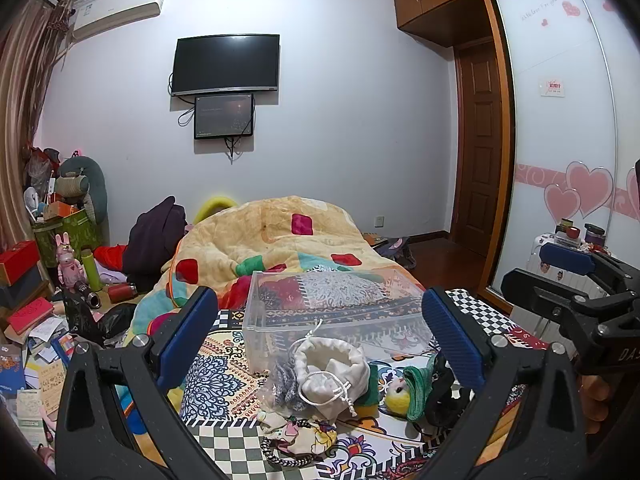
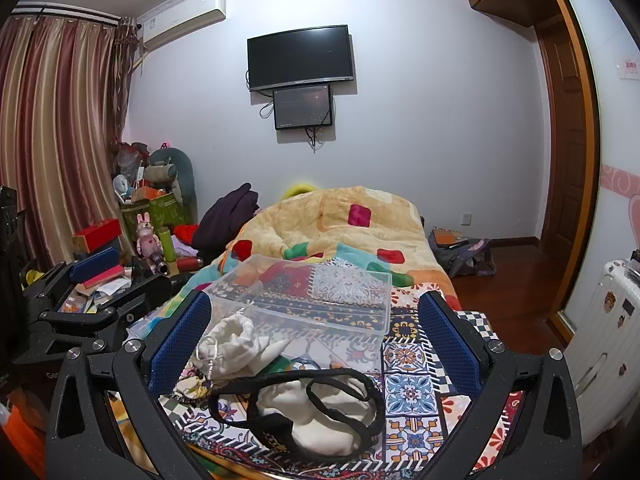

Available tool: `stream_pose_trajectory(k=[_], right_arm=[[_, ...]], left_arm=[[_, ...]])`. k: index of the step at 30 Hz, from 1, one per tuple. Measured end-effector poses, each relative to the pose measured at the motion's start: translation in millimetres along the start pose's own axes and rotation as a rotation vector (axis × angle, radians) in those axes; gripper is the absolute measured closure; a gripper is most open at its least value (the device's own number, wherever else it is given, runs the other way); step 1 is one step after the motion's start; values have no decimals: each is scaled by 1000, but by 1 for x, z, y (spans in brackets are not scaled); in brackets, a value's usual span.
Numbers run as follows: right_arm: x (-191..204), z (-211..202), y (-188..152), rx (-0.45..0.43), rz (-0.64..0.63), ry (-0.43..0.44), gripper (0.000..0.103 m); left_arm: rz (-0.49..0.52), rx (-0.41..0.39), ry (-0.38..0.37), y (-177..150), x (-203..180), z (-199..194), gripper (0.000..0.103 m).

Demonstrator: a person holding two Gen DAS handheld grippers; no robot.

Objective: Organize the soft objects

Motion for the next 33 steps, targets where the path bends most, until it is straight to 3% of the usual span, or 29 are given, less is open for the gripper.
stream_pose_trajectory(k=[33], right_arm=[[1,2,-4,-2,6,24,0]], left_arm=[[-2,-2,5,4,1,-1,0]])
Point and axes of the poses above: each gripper's, at about its wrist camera, not at the fingertips, and z roughly the way its jaws point, x to its left, y to its top, the point moved 2 cm from there along z, roughly the way its jaws point, and after that the axes turned 2 degrees about -x, right-handed, at the moved point
